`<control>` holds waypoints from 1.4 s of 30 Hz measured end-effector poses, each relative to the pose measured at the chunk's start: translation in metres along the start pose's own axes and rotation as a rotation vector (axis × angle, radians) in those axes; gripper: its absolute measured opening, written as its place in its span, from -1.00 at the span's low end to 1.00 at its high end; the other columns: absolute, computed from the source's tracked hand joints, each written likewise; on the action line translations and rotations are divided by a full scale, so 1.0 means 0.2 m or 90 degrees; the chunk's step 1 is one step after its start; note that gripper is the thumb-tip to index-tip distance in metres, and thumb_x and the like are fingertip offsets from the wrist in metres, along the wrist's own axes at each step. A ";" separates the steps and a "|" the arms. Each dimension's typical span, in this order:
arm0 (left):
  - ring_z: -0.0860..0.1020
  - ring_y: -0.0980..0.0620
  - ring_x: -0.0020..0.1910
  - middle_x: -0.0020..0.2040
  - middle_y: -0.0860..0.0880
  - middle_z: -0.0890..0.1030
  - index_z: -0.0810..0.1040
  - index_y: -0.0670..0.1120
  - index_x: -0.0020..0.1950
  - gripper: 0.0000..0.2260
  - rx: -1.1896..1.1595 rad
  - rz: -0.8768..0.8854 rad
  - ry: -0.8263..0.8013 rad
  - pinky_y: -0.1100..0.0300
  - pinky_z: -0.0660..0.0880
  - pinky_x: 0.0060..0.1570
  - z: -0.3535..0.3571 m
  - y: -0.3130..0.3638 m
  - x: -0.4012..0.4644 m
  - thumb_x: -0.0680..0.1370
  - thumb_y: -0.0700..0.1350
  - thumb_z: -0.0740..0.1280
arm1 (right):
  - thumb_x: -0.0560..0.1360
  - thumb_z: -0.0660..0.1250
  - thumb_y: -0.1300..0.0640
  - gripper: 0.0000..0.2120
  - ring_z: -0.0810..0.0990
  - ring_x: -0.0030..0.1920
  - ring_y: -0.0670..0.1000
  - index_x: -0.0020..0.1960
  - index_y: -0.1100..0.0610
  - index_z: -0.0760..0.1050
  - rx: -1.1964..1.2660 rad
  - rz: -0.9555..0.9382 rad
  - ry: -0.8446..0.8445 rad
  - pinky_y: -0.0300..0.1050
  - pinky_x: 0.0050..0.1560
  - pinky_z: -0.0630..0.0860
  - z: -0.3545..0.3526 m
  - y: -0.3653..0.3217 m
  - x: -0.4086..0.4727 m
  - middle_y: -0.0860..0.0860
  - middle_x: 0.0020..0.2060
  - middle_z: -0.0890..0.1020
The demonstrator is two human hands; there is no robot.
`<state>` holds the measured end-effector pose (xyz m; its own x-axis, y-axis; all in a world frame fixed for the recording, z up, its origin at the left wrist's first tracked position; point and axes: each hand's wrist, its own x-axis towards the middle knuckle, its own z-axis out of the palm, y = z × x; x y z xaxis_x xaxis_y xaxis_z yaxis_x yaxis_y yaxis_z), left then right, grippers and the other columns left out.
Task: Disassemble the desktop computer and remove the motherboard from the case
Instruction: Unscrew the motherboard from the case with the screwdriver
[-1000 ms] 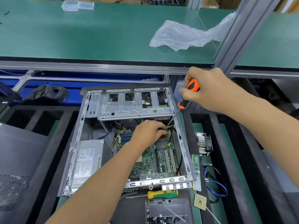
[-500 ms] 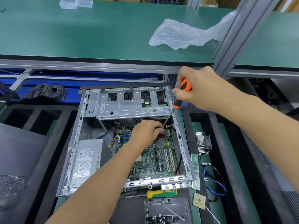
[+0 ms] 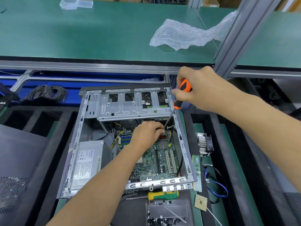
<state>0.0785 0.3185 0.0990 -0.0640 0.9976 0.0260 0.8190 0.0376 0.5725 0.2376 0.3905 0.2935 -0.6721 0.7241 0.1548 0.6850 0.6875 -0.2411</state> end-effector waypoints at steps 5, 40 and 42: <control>0.60 -0.01 -0.10 -0.08 0.08 0.67 0.66 0.05 0.04 -0.85 0.004 -0.002 0.006 0.01 0.58 -0.10 0.00 0.00 0.00 0.58 0.03 0.33 | 0.51 0.34 -0.14 -0.74 0.45 -0.38 0.10 -0.05 0.00 0.36 -0.002 0.001 0.000 -0.10 -0.39 0.36 0.00 -0.01 0.00 0.04 -0.37 0.47; 0.60 -0.03 -0.01 -0.01 0.06 0.66 0.66 0.03 0.07 -0.83 0.024 0.007 0.014 -0.01 0.56 -0.04 0.00 0.00 -0.02 0.59 0.03 0.31 | 0.50 0.33 -0.20 -0.70 0.49 -0.33 0.14 -0.04 -0.03 0.32 -0.034 0.005 -0.030 -0.09 -0.35 0.38 -0.01 -0.05 0.02 0.09 -0.27 0.46; 0.59 -0.04 -0.01 -0.01 0.05 0.66 0.66 0.04 0.07 -0.83 0.025 0.010 0.015 -0.02 0.56 -0.06 0.00 0.00 -0.02 0.59 0.03 0.30 | 0.49 0.33 -0.20 -0.70 0.49 -0.33 0.13 -0.04 -0.03 0.32 -0.031 0.008 -0.029 -0.10 -0.36 0.37 -0.01 -0.04 0.02 0.07 -0.28 0.45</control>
<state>0.0780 0.3153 0.0992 -0.0635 0.9965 0.0540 0.8421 0.0245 0.5388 0.2297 0.3871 0.2972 -0.6748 0.7301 0.1080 0.7056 0.6811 -0.1957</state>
